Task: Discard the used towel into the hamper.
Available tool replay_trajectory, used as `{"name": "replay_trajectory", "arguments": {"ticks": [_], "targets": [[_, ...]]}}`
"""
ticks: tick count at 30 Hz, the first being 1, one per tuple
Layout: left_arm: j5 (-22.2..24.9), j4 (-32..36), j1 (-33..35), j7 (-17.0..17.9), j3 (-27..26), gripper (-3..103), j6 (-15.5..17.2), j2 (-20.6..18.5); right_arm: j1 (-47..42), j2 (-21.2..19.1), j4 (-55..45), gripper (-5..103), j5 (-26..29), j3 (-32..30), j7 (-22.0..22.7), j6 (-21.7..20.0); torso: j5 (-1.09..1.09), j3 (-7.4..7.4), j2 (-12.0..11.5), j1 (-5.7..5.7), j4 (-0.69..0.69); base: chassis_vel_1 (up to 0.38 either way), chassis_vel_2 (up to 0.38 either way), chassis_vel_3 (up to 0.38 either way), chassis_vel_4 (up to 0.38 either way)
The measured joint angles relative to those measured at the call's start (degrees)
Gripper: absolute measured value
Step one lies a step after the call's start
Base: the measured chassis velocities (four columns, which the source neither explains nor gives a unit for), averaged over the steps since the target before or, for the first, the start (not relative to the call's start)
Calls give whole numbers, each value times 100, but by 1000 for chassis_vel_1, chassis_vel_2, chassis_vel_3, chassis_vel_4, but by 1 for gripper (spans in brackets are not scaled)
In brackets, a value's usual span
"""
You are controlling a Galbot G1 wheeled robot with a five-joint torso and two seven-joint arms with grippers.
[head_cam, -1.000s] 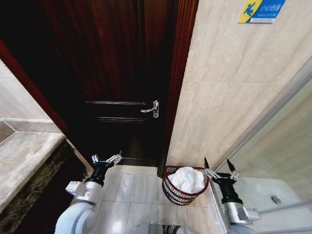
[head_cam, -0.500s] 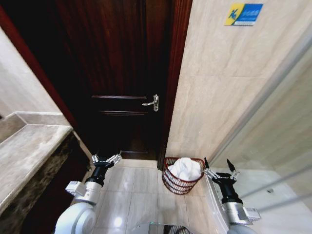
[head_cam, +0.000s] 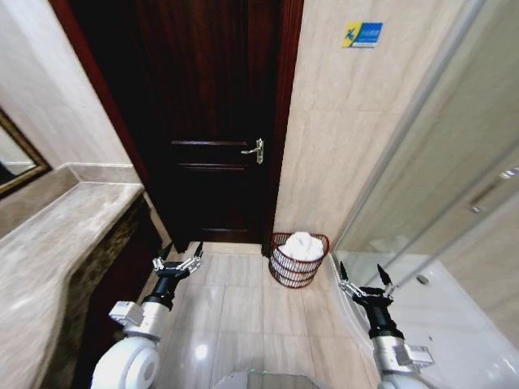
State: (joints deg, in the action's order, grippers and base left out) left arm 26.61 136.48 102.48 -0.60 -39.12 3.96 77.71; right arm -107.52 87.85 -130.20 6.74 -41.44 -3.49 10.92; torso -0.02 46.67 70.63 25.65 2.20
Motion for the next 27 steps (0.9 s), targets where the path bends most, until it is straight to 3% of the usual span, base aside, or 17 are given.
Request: {"name": "replay_trajectory", "arguments": {"ticks": [21,27], "targets": [[0,0,0,0,-1,100,0,0,1,0,0,100,0,0,0,0,5,1,-1,3,2,317,-314,-313,315],[0,0,3,0,0,100,0,0,0,0,0,100,0,0,0,0,0,-1,2,-2,2,167,-177,-208,215]]}}
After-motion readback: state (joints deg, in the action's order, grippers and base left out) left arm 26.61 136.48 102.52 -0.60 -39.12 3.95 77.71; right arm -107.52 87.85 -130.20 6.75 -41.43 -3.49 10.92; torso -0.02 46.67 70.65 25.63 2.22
